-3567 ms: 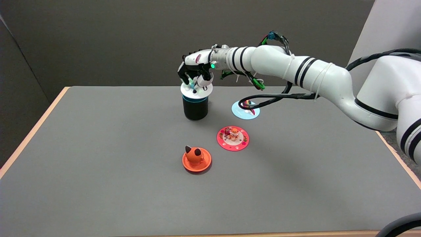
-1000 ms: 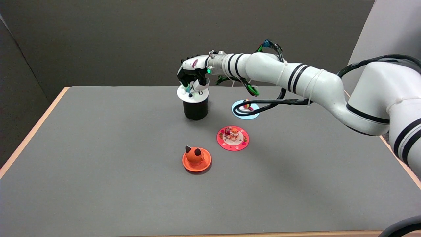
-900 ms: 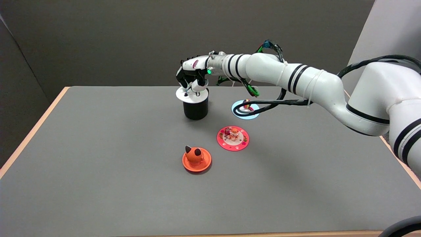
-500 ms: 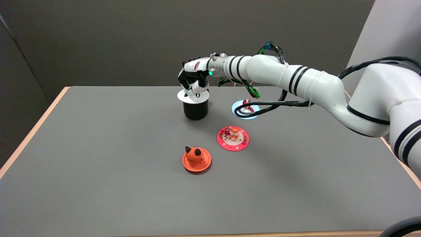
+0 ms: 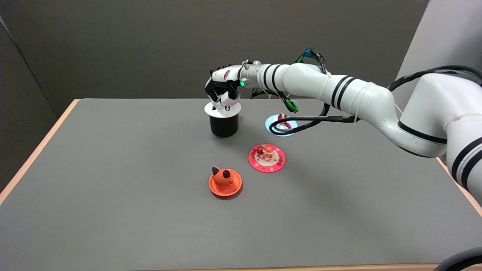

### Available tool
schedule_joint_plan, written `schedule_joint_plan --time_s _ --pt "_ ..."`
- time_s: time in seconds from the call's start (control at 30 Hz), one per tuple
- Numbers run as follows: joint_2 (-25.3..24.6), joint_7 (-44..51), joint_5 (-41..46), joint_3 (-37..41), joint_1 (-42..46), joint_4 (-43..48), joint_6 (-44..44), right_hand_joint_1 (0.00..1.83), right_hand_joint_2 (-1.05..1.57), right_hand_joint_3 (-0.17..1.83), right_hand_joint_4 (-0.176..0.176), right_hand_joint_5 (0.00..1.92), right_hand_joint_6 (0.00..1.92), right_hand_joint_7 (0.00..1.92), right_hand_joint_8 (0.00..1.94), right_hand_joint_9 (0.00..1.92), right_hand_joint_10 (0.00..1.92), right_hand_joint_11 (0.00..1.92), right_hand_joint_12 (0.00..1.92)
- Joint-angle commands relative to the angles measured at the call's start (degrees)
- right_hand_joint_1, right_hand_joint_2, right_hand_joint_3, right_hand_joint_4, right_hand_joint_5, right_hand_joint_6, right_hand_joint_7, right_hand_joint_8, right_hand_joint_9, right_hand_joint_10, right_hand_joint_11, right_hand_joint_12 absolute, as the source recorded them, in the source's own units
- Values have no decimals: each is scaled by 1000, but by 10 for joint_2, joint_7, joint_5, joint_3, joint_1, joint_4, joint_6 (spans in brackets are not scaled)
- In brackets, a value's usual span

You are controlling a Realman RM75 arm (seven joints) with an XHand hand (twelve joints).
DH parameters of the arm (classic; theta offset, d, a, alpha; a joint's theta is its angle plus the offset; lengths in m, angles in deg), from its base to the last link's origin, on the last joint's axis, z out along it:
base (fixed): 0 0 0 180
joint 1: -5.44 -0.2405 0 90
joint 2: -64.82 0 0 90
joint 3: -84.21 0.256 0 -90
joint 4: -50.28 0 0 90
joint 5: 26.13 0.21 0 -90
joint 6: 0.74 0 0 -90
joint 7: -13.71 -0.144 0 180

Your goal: Place the white cup lid onto the cup.

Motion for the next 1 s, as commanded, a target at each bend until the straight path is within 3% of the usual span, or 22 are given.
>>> schedule_joint_plan --time_s 0.03,1.0 --pt "-1 9 0 1 1 2 24 1024 1304 195 28 549 1669 474 1784 527 1252 520 854" --pt "1 9 5 3 20 16 62 981 1377 133 26 483 1738 413 1850 438 1256 481 846"
